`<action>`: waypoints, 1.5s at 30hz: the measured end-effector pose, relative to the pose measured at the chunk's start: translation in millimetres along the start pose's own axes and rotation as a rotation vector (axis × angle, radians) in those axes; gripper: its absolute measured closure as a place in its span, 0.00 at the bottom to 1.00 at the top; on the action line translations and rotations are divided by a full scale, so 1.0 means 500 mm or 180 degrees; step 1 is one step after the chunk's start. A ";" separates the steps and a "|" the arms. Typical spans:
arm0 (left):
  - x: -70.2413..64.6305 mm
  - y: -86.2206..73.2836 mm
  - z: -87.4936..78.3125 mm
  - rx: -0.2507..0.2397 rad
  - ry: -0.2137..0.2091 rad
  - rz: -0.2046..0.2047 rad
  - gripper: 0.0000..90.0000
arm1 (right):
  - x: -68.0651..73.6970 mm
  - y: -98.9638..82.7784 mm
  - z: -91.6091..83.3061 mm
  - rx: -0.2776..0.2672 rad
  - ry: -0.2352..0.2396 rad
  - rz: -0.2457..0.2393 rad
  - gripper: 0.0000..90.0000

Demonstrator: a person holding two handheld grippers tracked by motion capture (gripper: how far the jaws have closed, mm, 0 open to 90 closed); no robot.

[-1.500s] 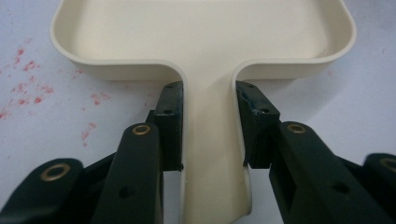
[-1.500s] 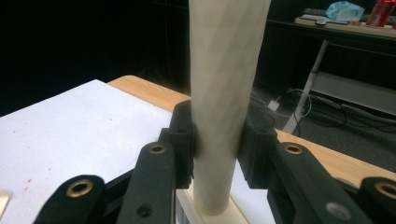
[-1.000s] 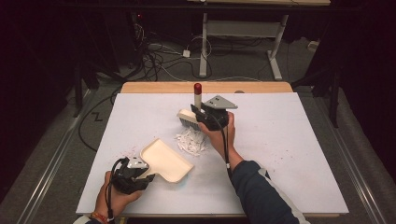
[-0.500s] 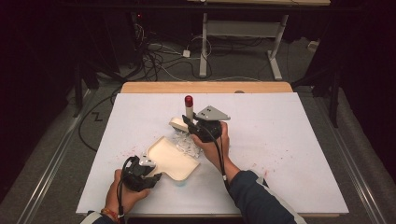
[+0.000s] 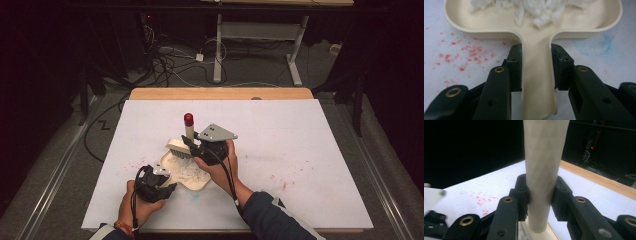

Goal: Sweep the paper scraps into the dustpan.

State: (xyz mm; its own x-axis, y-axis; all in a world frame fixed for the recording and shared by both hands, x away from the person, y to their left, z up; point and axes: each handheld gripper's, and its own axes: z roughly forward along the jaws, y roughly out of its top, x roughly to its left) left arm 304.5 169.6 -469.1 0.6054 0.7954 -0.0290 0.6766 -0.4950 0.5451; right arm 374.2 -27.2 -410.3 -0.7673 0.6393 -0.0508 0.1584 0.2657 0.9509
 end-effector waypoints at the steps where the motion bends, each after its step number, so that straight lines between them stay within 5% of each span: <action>1: 0.000 0.001 0.001 0.0014 0.0002 0.0010 0.71 | 0.003 0.002 -0.001 -0.0003 -0.0003 -0.0017 0.79; 9: 0.006 -0.002 0.001 0.0023 -0.0020 0.0078 0.71 | -0.022 0.027 -0.025 -0.0083 -0.0136 -0.0061 0.79; 17: 0.007 -0.007 -0.001 0.0041 -0.0018 0.0101 0.71 | -0.071 0.046 -0.102 -0.0176 -0.0235 -0.0005 0.79; 24: 0.007 -0.006 0.001 0.0091 -0.0006 0.0114 0.71 | -0.120 0.007 -0.205 0.0029 -0.0414 -0.0094 0.79; 28: 0.005 -0.006 0.001 0.0099 0.0005 0.0106 0.71 | -0.128 -0.018 -0.233 0.0134 -0.0478 -0.0131 0.79; 33: 0.004 -0.004 0.002 0.0106 0.0019 0.0111 0.71 | -0.120 -0.046 -0.252 0.0290 -0.0511 -0.0213 0.79; 36: 0.001 -0.004 0.002 0.0109 0.0045 0.0108 0.71 | -0.098 -0.061 -0.243 0.0314 -0.0367 -0.0125 0.79; 40: -0.005 -0.003 0.002 0.0114 0.0047 0.0121 0.71 | -0.049 -0.054 -0.226 0.0338 -0.0313 -0.0263 0.79; 45: -0.010 0.000 0.002 0.0115 0.0033 0.0150 0.71 | -0.021 -0.046 -0.198 0.0301 -0.0192 -0.0252 0.79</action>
State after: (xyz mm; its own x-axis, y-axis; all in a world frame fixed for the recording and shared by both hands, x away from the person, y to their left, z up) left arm 302.1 165.4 -469.8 0.6327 0.7743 0.0049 0.6621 -0.5443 0.5151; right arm 317.2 -111.2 -401.4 -0.7413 0.6552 -0.1454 0.1590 0.3820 0.9104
